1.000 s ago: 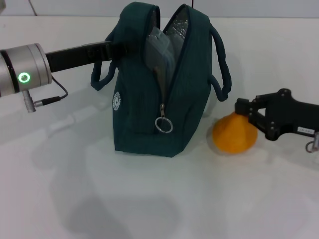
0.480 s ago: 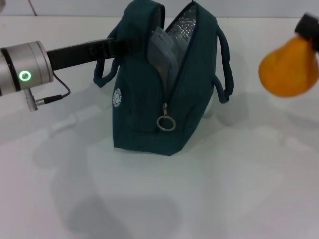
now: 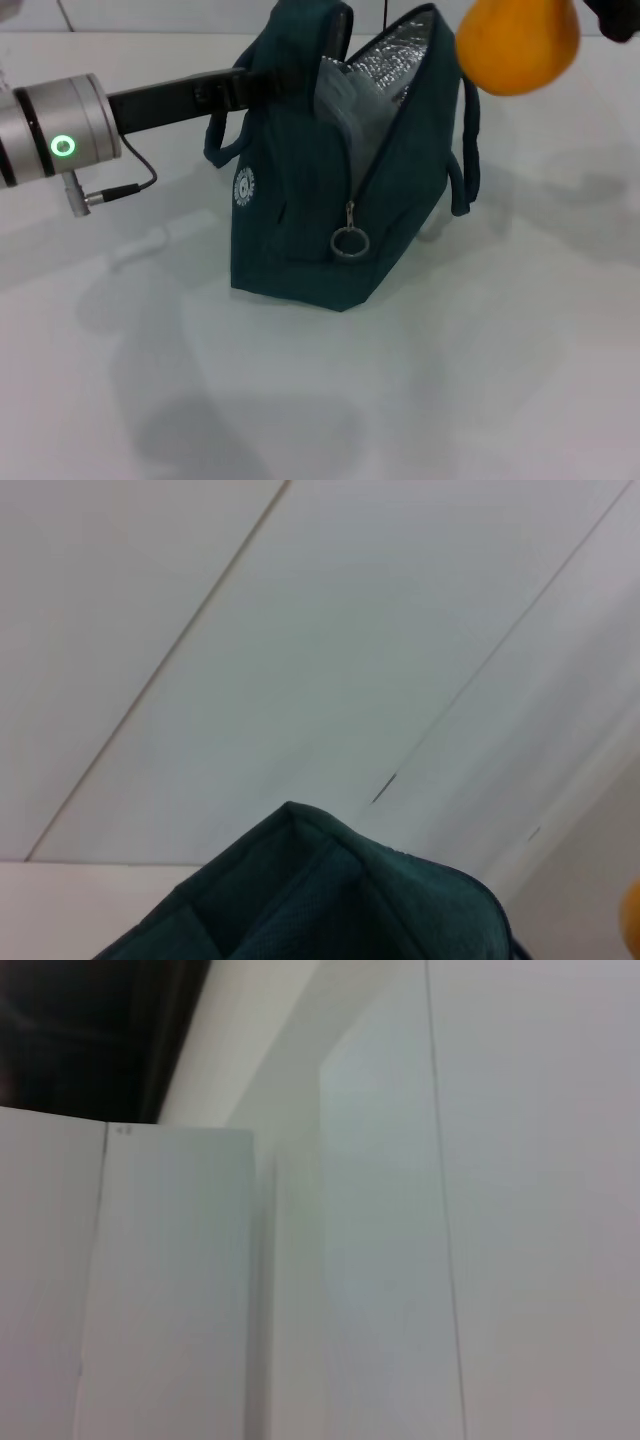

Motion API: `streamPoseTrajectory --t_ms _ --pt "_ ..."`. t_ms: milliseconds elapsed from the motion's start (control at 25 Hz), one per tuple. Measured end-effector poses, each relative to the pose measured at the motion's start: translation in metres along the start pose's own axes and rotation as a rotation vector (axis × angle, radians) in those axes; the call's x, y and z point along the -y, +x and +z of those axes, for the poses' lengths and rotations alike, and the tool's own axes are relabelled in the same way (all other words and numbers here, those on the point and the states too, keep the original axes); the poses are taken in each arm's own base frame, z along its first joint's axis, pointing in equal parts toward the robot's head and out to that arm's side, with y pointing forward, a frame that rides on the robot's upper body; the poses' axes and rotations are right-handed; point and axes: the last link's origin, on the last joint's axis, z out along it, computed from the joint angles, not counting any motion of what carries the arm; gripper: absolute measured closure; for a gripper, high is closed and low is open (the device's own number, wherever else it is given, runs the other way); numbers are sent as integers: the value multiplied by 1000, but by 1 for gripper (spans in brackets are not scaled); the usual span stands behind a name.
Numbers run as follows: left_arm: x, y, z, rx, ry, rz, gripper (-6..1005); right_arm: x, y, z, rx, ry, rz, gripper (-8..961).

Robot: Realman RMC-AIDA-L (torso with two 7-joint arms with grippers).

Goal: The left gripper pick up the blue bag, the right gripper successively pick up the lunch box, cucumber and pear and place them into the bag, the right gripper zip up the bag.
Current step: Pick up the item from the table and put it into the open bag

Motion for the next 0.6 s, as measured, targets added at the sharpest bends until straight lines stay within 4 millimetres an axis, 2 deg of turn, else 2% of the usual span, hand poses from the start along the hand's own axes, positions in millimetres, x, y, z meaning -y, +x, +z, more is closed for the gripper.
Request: streamPoseTrajectory --t_ms 80,160,240,280,600 --pt "-2 1 1 -5 -9 5 960 3 -2 12 5 -13 -2 896" --pt "-3 1 2 -8 -15 6 960 5 -2 16 5 -13 0 894" --pt "-3 2 3 -12 -19 10 960 7 2 31 -4 -15 13 893" --pt "-3 2 3 -12 -19 10 960 7 2 31 -4 -15 13 892" --pt "-5 3 5 -11 -25 17 960 4 22 61 -85 -46 15 885"
